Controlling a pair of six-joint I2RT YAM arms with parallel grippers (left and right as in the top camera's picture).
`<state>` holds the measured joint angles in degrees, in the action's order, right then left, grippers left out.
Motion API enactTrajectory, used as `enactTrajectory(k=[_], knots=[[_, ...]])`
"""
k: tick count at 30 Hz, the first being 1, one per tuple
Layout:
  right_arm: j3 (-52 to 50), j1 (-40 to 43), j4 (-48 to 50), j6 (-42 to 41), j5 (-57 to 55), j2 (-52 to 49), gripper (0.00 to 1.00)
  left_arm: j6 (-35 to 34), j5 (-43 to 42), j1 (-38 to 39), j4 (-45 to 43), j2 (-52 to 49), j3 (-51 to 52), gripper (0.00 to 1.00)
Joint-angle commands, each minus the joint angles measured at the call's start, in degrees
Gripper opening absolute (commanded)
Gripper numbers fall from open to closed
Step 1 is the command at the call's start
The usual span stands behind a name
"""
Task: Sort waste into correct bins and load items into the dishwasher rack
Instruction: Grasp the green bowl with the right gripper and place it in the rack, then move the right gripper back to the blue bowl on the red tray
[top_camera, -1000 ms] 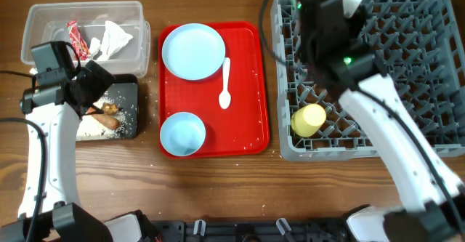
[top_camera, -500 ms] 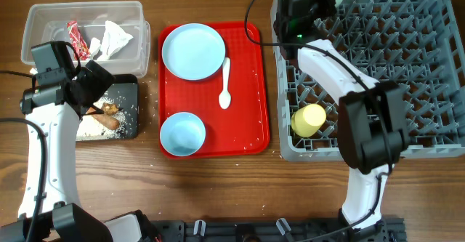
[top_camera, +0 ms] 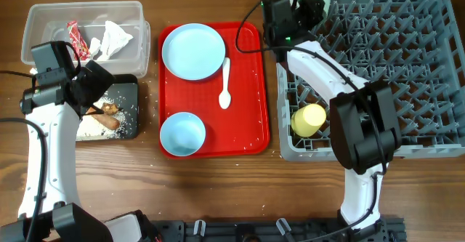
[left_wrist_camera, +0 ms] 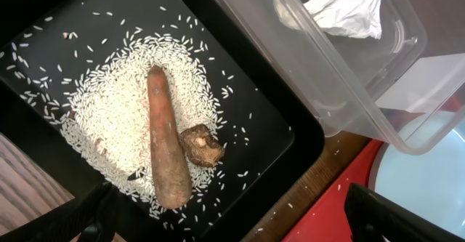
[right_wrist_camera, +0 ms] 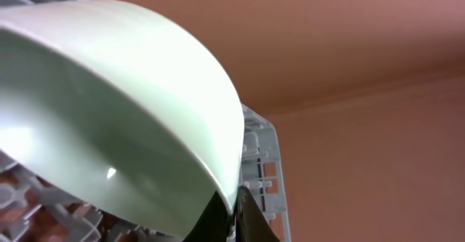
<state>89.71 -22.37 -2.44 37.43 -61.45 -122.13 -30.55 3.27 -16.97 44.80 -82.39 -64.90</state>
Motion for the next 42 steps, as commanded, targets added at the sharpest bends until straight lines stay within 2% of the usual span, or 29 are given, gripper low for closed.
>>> enactTrajectory(k=[1,2,8,14,17,20,21,24,26,28,30,34,37,39,41,42], knots=[[-1.22,-1.97,-1.51,-0.81,6.27,-2.05,0.7,0.07,-0.04,0.2,-0.02,0.79,-0.79,1.0],[-1.22,-2.21,-1.51,-1.9,6.29,-2.05,1.0,0.07,-0.04,0.2,-0.02,0.79,-0.79,1.0],[-1.22,-4.17,-1.62,-9.64,7.63,-1.31,1.0,0.07,-0.04,0.2,-0.02,0.79,-0.79,1.0],[-1.2,-5.38,-5.99,-17.27,17.11,2.78,1.0,0.07,-0.02,0.2,-0.02,0.79,-0.79,1.0],[-1.2,-5.38,-11.47,-21.64,26.62,8.22,1.0,0.07,-0.04,0.2,-0.02,0.79,-0.79,1.0],[-1.2,-5.42,-18.18,-28.46,39.93,14.47,1.0,0.07,-0.04,0.2,-0.02,0.79,-0.79,1.0],[-1.2,-5.42,-22.49,-34.4,49.29,17.92,1.0,0.07,-0.04,0.2,-0.02,0.79,-0.79,1.0],[-1.22,-5.33,-29.55,-44.35,68.91,23.23,1.0,0.07,-0.04,0.2,-0.02,0.79,-0.79,1.0],[-1.25,-5.46,-30.67,-52.06,84.15,23.85,1.0,0.07,-0.02,0.2,-0.02,0.79,-0.79,1.0],[-2.47,-7.54,-30.23,-54.49,88.63,22.01,0.95,0.07,-0.02,0.2,-0.02,0.79,-0.79,1.0],[-4.39,-10.34,-30.34,-54.9,85.99,20.0,0.91,0.07,-0.04,0.2,-0.02,0.79,-0.79,1.0],[-6.86,-16.65,-31.21,-64.08,81.42,12.55,0.82,0.07,-0.04,0.2,-0.02,0.79,-0.79,1.0],[-6.86,-19.89,-31.69,-67.84,81.18,6.97,0.77,0.07,-0.04,0.2,-0.02,0.79,-0.79,1.0],[-6.86,-20.94,-31.91,-69.22,81.46,4.55,0.71,0.07,-0.04,0.2,-0.02,0.79,-0.79,1.0],[-6.86,-20.83,-32.02,-69.57,83.47,3.43,0.52,0.07,-0.04,0.2,-0.02,0.79,-0.79,1.0],[-6.86,-20.85,-32.41,-69.75,83.43,3.34,0.46,0.07,-0.02,0.2,-0.02,0.79,-0.79,1.0]])
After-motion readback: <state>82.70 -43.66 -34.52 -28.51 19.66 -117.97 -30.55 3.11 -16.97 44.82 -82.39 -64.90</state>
